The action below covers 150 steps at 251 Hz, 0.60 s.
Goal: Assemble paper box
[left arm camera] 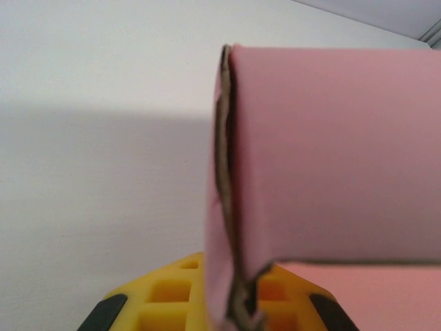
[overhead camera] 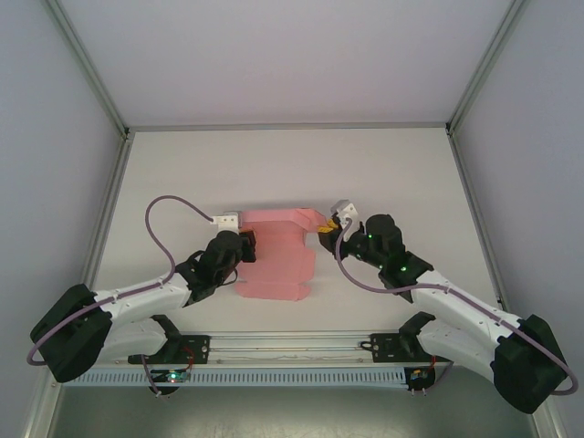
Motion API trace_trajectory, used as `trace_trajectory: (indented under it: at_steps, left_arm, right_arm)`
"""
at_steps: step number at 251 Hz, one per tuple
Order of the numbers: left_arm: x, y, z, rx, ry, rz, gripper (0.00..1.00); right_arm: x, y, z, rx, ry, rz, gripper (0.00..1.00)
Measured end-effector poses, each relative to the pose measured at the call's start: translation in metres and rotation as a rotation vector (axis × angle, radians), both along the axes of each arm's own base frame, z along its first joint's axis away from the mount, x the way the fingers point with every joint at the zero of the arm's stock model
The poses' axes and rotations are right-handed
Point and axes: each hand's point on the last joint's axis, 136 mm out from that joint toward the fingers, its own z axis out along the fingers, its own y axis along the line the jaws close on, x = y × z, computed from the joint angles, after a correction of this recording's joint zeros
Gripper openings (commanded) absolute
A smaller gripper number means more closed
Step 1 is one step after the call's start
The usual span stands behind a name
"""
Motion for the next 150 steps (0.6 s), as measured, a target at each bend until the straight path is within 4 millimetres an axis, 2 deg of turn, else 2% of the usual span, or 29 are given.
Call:
trace_trajectory:
  at_steps: [49, 84, 113, 150]
  left_arm:
    - [0.006, -0.003, -0.002, 0.01, 0.013, 0.009, 0.0]
    - [0.008, -0.007, -0.006, 0.019, 0.031, 0.003, 0.0]
    - [0.008, -0.009, -0.009, 0.022, 0.04, -0.003, 0.0]
    - [0.007, -0.004, -0.015, 0.039, 0.06, 0.015, 0.0]
  right_arm:
    - [-0.021, 0.019, -0.005, 0.014, 0.039, 0.128, 0.13]
    - [-0.035, 0.037, -0.01, -0.005, 0.064, 0.2, 0.16]
    - [-0.035, 0.046, -0.016, -0.034, 0.077, 0.199, 0.2]
    - [-0.023, 0.054, -0.027, -0.068, 0.1, 0.142, 0.25]
